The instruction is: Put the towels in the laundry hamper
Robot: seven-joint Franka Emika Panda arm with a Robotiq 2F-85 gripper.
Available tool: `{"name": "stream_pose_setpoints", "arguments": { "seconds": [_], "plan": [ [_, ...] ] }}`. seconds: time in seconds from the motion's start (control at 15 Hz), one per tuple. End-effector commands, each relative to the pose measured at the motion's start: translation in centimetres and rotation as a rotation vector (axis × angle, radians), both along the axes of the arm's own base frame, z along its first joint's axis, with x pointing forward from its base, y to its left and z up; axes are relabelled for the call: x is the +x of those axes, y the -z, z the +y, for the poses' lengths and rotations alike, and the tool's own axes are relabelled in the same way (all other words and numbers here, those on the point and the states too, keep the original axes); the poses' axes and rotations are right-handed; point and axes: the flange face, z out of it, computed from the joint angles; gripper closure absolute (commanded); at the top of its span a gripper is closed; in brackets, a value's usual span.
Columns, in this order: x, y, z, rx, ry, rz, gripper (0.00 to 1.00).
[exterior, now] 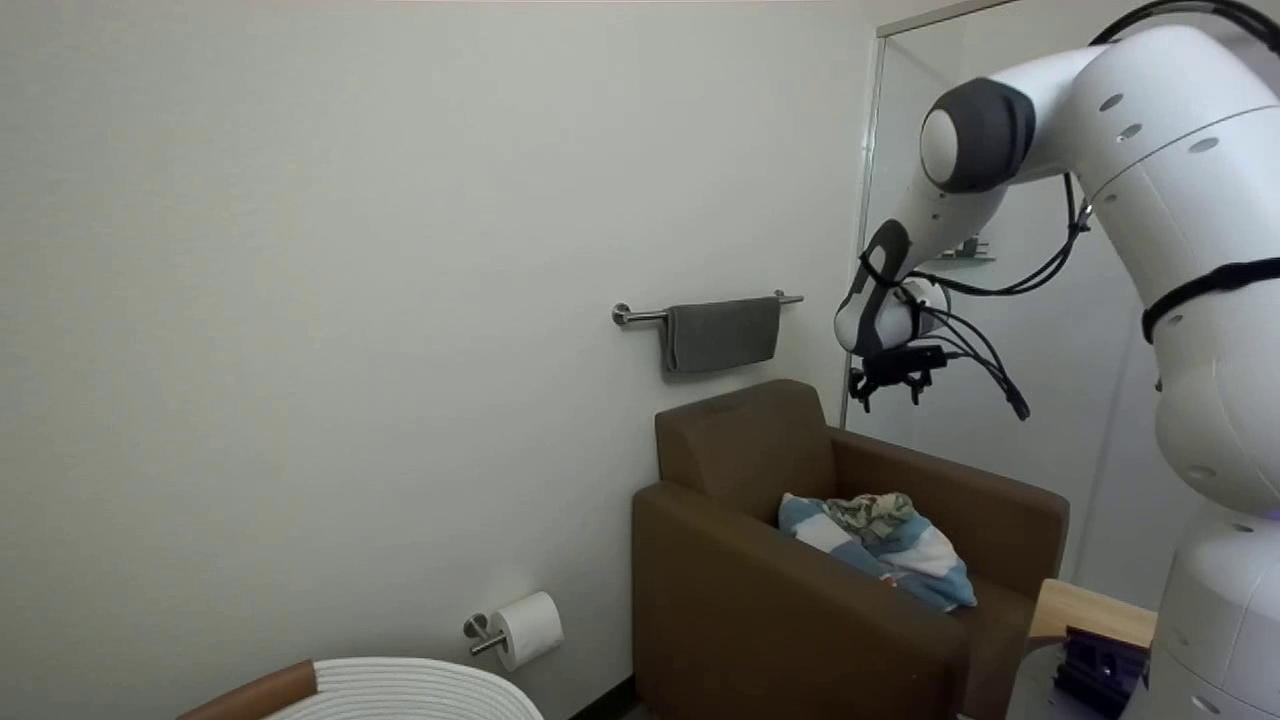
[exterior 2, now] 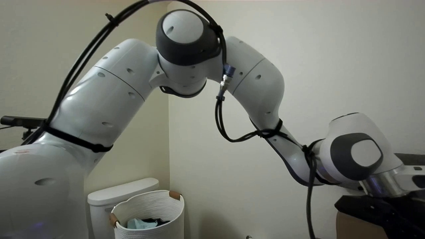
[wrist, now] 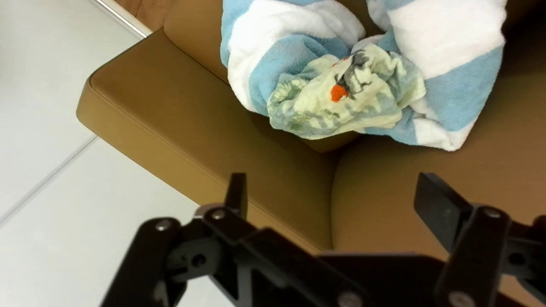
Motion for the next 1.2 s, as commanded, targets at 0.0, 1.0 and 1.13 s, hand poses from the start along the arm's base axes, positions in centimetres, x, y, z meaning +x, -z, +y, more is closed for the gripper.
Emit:
{"name": "stream_pose_setpoints", "arguments": {
  "seconds": [0.0,1.0,1.13],
  "plan": [
    [1.2,3.6,-5.5,-0.015,0.099,0.008,0.0],
    [-0.1,11.8,-12.4,0.172,0.266,0.117,0.0],
    [0.6,12.2,-12.4,0.2,0.244,0.131,0.0]
  ]
}}
